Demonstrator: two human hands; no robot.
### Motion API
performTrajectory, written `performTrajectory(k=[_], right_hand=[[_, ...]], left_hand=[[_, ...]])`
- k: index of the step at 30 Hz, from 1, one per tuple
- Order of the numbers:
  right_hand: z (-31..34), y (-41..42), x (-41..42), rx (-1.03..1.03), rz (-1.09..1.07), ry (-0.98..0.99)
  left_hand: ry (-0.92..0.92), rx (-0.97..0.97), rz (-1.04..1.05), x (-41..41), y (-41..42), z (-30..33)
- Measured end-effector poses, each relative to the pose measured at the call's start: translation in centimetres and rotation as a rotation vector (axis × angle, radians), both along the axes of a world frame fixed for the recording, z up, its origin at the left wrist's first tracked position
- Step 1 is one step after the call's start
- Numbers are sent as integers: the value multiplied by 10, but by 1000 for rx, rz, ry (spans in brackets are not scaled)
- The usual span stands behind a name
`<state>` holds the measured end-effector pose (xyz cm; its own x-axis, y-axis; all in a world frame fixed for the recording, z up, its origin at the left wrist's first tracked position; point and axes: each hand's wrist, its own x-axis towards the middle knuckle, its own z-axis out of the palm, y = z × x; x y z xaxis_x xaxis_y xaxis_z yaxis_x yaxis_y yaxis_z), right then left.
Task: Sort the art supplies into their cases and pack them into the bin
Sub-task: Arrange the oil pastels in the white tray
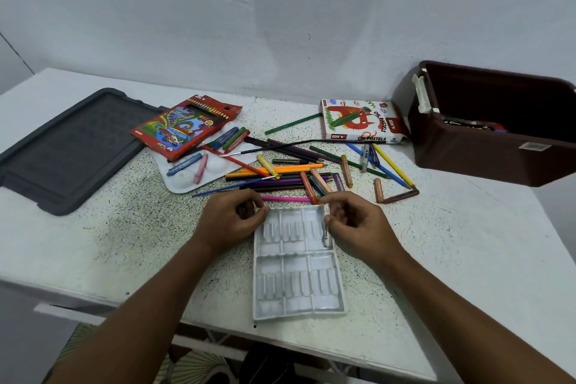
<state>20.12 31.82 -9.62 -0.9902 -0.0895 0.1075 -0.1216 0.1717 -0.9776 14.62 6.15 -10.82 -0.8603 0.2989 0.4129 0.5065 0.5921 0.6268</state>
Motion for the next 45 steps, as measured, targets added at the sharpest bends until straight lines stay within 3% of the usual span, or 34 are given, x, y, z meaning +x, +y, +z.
performTrajectory(k=[8, 25, 32, 41, 45], right_hand=[[-1, -2, -2, 165, -2, 65], [0, 0, -4, 154, 39, 39], [1, -7, -6, 72, -247, 52], [2, -16, -20, 291, -419, 67], [12, -16, -42, 519, -401, -23]], left_hand=[[-53, 40, 5, -2, 0, -1], [-125, 93, 15, -2, -2, 1], [-146, 110, 12, -2, -2, 3], [-139, 100, 18, -3, -1, 4], [-139, 101, 22, -3, -1, 4]])
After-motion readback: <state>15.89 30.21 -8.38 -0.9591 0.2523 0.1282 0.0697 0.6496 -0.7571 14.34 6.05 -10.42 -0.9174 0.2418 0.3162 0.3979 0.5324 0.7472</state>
